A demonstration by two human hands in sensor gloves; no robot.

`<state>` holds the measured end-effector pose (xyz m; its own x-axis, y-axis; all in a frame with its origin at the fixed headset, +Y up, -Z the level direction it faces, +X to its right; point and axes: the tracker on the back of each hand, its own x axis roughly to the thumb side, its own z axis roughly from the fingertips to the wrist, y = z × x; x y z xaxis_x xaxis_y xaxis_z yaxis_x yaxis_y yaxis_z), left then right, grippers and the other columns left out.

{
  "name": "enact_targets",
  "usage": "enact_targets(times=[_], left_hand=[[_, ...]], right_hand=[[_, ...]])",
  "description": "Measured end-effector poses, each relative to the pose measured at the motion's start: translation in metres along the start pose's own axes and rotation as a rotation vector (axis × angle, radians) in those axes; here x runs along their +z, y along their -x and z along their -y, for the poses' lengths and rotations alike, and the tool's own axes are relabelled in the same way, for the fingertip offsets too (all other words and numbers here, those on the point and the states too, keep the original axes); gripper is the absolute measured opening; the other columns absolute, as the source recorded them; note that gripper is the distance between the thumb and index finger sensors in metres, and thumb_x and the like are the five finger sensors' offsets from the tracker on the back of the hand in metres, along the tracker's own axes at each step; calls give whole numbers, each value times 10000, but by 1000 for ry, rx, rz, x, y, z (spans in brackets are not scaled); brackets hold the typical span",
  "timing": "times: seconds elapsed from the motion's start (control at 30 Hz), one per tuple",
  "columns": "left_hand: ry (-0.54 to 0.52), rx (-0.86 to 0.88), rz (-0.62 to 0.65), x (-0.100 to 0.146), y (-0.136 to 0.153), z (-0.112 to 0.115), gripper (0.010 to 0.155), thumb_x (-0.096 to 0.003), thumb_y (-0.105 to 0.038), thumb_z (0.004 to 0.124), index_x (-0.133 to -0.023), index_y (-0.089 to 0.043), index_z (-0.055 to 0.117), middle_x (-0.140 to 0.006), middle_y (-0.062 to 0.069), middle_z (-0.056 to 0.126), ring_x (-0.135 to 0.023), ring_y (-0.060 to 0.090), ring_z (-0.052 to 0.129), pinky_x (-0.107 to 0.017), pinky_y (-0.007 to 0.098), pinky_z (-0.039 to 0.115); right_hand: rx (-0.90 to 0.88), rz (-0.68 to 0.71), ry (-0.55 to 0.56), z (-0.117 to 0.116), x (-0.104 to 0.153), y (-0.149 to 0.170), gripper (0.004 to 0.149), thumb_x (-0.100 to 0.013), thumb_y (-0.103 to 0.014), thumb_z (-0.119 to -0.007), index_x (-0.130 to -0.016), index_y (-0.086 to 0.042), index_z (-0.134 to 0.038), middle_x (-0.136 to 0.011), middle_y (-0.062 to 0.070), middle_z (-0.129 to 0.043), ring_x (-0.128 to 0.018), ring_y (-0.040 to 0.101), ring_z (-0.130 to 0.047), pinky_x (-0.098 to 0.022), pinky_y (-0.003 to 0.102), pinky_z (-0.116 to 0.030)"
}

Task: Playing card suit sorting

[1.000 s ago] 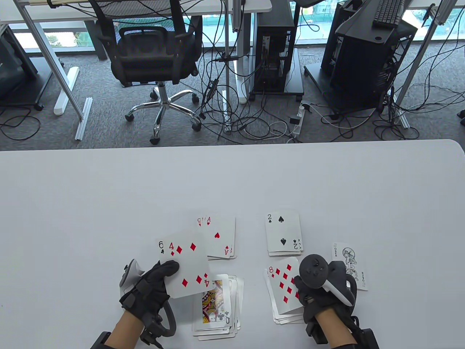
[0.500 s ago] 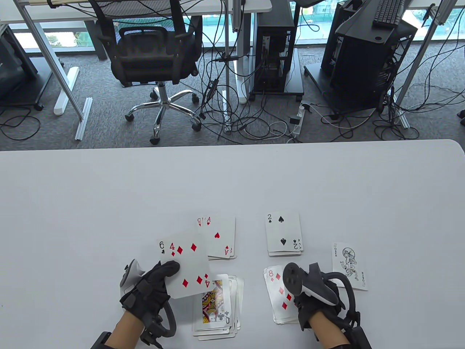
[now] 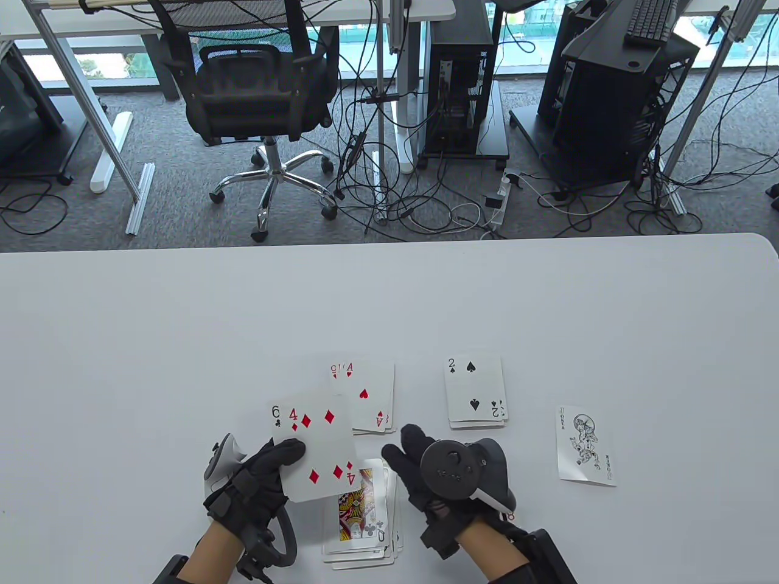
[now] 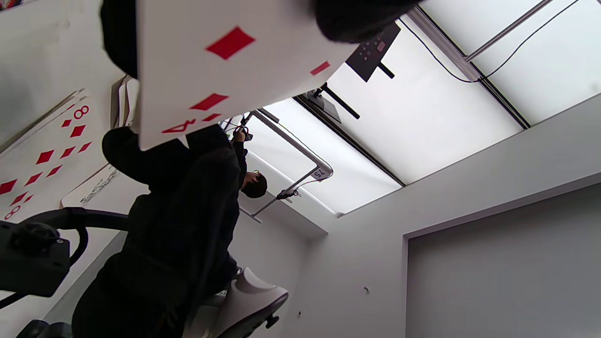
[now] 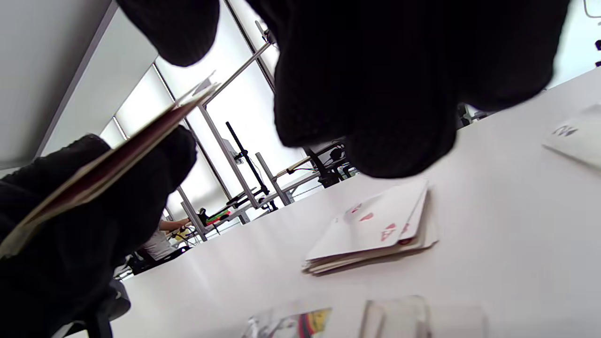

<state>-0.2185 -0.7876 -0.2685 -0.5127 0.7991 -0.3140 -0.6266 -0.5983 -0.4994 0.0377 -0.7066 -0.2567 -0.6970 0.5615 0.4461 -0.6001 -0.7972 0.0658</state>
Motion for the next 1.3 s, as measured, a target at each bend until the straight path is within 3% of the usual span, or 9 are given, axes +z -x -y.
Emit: enact_targets(times=[0.17, 0.27, 0.4, 0.53, 0.63, 0.83, 1.13, 1.3], left_hand=[[11, -9, -4, -1, 1, 1, 502, -645, -332, 615, -1103, -194, 459, -1089, 120, 625, -889, 384, 777, -585, 492, 765], [21, -14, -4, -2, 1, 2, 504, -644, -334, 616, -1102, -194, 460, -1089, 119, 625, -889, 384, 777, -585, 492, 766], [25, -18, -7, -2, 2, 2, 506, -644, -337, 616, -1103, -194, 459, -1089, 120, 624, -889, 385, 777, -585, 493, 765], [39, -7, -10, -3, 4, 3, 511, -644, -337, 615, -1104, -188, 453, -1087, 121, 626, -885, 382, 782, -582, 489, 769], [39, -9, -12, -4, 4, 4, 508, -642, -329, 615, -1104, -187, 456, -1086, 123, 629, -883, 381, 786, -580, 488, 771], [29, -11, -5, -4, 4, 3, 503, -640, -324, 614, -1102, -190, 464, -1082, 120, 637, -880, 381, 789, -577, 488, 773], [15, -5, 3, -3, 2, 3, 503, -641, -330, 613, -1101, -192, 464, -1082, 116, 639, -879, 375, 792, -576, 482, 777], [8, 0, 1, -2, 2, 4, 503, -642, -330, 613, -1102, -190, 464, -1082, 118, 638, -879, 378, 791, -576, 483, 776]], right_hand=[[-127, 13, -51, -26, -11, -16, 800, -552, -449, -661, -919, 240, -486, -644, 230, -841, -514, 449, -891, -446, 621, -732], [-153, 6, -20, -34, -13, -21, 811, -525, -454, -705, -895, 226, -462, -644, 186, -816, -526, 422, -888, -454, 604, -739], [-196, -26, 81, -33, -13, -19, 639, -502, -368, -753, -828, 154, -581, -518, 63, -859, -430, 299, -950, -407, 518, -813], [-325, -74, 114, -29, -13, -12, 462, -526, -268, -718, -759, 130, -685, -438, 53, -906, -358, 276, -977, -365, 497, -838], [-317, -79, 112, -26, -12, -8, 428, -536, -240, -683, -745, 133, -714, -431, 69, -931, -348, 289, -987, -356, 500, -841], [-271, -95, 135, -10, -8, 2, 424, -541, -219, -651, -757, 140, -715, -439, 83, -932, -353, 304, -983, -358, 511, -834], [-234, -169, 219, 43, 14, 45, 415, -530, -194, -663, -739, 156, -740, -381, 73, -932, -285, 279, -982, -326, 497, -842], [-74, -272, 146, 59, 35, 75, 419, -526, -189, -678, -733, 167, -751, -360, 79, -936, -258, 285, -980, -308, 499, -842]])
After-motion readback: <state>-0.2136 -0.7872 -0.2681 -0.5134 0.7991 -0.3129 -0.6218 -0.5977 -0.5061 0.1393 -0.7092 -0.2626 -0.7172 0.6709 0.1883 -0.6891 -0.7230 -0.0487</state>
